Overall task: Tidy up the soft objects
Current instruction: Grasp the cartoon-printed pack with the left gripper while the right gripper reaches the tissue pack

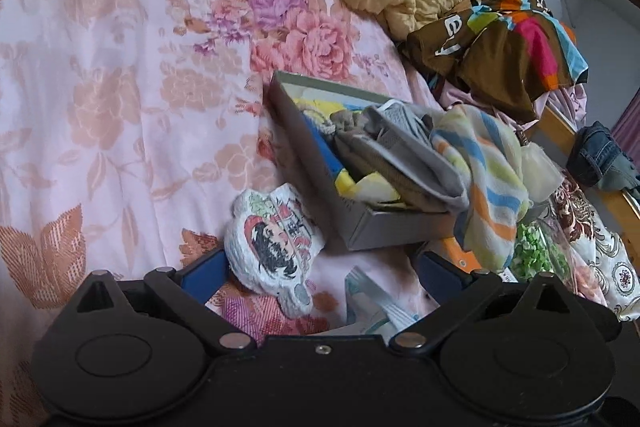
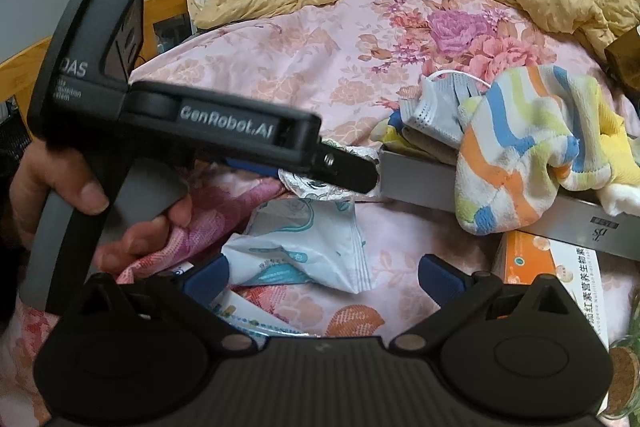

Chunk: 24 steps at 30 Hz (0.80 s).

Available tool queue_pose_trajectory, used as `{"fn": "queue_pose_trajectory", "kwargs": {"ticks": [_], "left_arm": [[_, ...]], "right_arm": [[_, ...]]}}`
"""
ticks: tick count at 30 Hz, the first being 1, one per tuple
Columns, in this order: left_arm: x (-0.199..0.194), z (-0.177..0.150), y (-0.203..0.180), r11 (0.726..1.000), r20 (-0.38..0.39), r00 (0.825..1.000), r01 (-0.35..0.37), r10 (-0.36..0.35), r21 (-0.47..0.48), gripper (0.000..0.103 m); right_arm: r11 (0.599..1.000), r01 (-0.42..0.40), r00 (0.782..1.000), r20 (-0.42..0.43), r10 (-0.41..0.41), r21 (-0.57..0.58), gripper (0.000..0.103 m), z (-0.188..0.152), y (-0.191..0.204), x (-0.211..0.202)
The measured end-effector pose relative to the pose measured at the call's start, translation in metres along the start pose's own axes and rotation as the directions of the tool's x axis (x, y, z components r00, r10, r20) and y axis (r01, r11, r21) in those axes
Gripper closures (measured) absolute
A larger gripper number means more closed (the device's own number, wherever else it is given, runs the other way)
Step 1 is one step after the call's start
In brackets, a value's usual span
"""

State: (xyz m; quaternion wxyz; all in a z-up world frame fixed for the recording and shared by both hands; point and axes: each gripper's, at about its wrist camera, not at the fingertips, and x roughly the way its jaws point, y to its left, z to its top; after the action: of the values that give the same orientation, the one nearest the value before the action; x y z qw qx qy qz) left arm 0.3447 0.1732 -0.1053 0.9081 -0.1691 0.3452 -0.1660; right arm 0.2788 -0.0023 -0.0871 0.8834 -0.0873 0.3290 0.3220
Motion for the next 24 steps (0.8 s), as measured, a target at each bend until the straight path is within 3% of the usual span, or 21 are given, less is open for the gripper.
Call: {"fn": "queue_pose_trajectory", "kwargs": {"ticks": [9, 17, 24], "left_arm": [[-0.003, 0.001, 0.006, 0.997, 0.015, 1.0, 0.001, 0.0, -0.077, 0.017], [0.002, 0.001, 0.004, 0.987, -0.015, 0.993, -0.117, 0.116, -0.112, 0.051], [0.001, 0.002, 0.017, 0.972, -0.014, 0.993, -0.119, 0.119, -0.204, 0.074]], "right_arm": [[0.997, -0.046, 0.999, 0.006, 0.046, 0.056, 0.005, 0.001, -0.007, 0.001], [0.995, -0.057, 0.998, -0.015, 0.058, 0.083, 0.016, 0.003, -0.01, 0.007], [0.995, -0.061, 0.998, -0.01, 0.062, 0.082, 0.029, 0.003, -0.007, 0.007]]}}
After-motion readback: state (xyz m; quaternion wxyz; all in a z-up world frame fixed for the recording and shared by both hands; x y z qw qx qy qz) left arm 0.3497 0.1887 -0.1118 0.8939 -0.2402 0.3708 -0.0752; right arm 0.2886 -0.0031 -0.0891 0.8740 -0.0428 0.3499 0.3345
